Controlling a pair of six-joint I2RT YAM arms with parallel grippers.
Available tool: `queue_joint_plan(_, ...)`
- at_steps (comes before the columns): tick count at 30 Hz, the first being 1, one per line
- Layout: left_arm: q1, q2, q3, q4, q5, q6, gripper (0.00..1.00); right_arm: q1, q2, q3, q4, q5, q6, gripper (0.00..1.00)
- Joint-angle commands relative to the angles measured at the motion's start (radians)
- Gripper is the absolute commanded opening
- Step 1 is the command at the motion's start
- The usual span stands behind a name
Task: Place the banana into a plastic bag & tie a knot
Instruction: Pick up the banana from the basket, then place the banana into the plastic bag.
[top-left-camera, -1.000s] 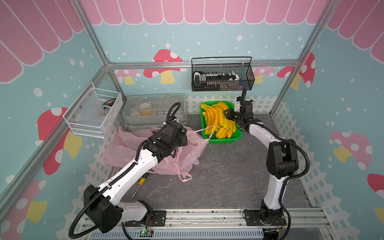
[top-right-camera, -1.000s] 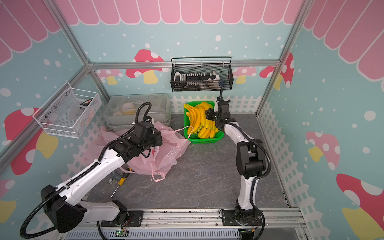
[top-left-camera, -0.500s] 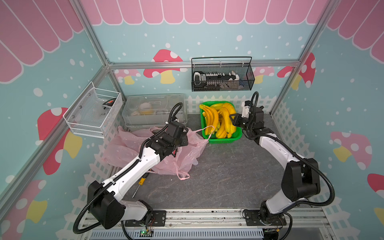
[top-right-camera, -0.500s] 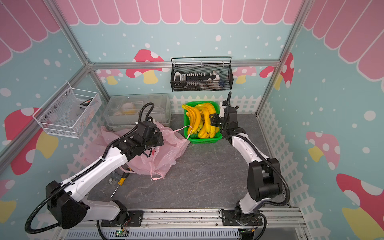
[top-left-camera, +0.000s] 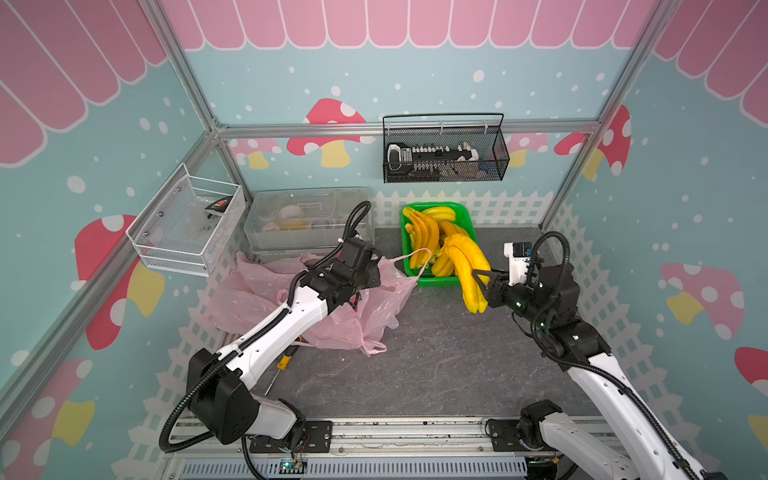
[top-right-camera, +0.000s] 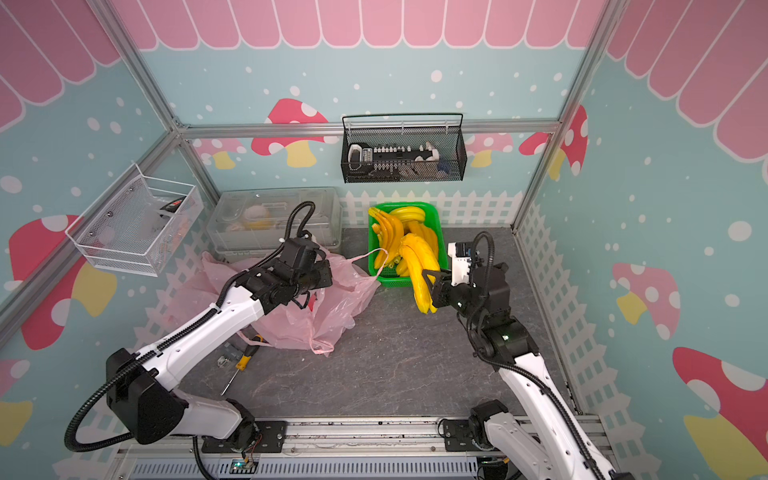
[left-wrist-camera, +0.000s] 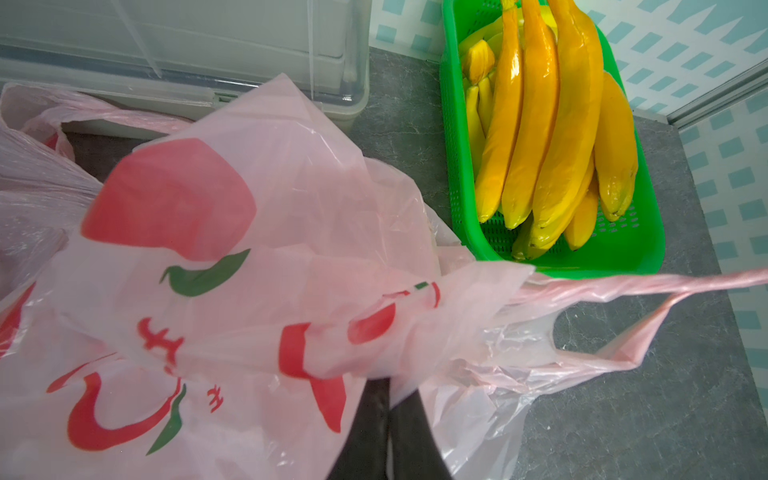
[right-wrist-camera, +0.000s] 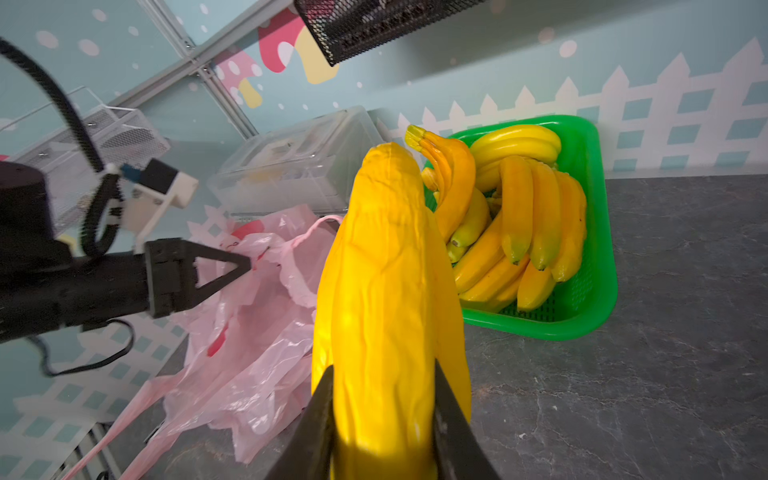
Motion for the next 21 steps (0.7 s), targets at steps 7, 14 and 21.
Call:
queue_joint_plan(7, -0.009, 0.041, 0.064, 0.010, 0.020, -0.041, 0.00, 0.168, -0.110, -0.053, -0.078, -0.047, 0.029, 0.24)
queue_joint_plan(14, -0.037, 0.027, 0.068, 0.009, 0.021, -0.035, 0.00, 0.290, 0.001, -0.064, 0.060, -0.016, 0.035, 0.24)
queue_joint_plan(21, -0.062, -0.044, 0.050, 0.012, 0.037, -0.030, 0.00, 0.347, 0.205, -0.037, 0.182, 0.017, 0.053, 0.23)
